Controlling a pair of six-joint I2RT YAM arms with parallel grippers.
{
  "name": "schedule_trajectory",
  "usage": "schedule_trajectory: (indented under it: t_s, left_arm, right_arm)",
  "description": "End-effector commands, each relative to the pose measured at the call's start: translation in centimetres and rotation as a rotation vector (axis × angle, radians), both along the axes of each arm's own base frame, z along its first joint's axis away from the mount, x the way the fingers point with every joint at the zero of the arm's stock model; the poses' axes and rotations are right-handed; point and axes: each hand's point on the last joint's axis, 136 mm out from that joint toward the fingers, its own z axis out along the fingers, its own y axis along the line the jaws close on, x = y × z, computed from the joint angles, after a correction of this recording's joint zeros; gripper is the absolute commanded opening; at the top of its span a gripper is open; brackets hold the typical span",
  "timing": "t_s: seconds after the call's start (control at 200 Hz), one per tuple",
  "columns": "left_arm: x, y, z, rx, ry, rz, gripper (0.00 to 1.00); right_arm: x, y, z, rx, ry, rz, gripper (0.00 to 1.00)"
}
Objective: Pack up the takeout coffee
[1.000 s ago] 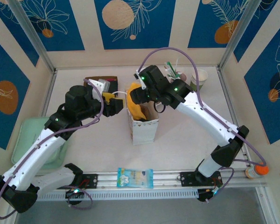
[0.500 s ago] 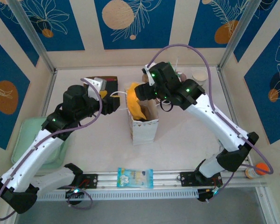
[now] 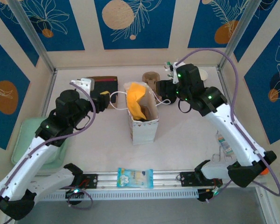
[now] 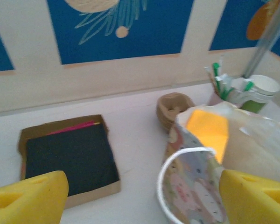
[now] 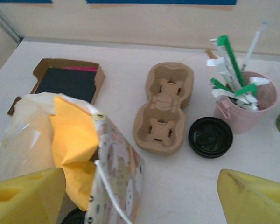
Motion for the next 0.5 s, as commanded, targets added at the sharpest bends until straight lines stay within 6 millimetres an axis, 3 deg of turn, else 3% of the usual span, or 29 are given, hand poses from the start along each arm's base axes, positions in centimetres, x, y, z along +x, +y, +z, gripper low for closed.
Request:
schedule_trajectory:
  t_s: [0.0,0.215,0.495]
  left_arm:
    - [0.4,2.6,0.8,0.053,-0.076,0.134,0.86]
    - [0.5,4.7,0.4,0.083,-0.138,0.24,0.92]
    - [1.0,5.1,-1.0,0.114,-0.161,0.272,1.0]
  right_arm:
    - [-0.3,-1.4,1.3,0.084,-0.047,-0.033,0.86]
    - [-0.8,-4.6,-0.2,0.082,-0.062,-0.109,0.86]
    - [-1.5,-7.3,-2.3,0.045,-0.101,-0.175,0.89]
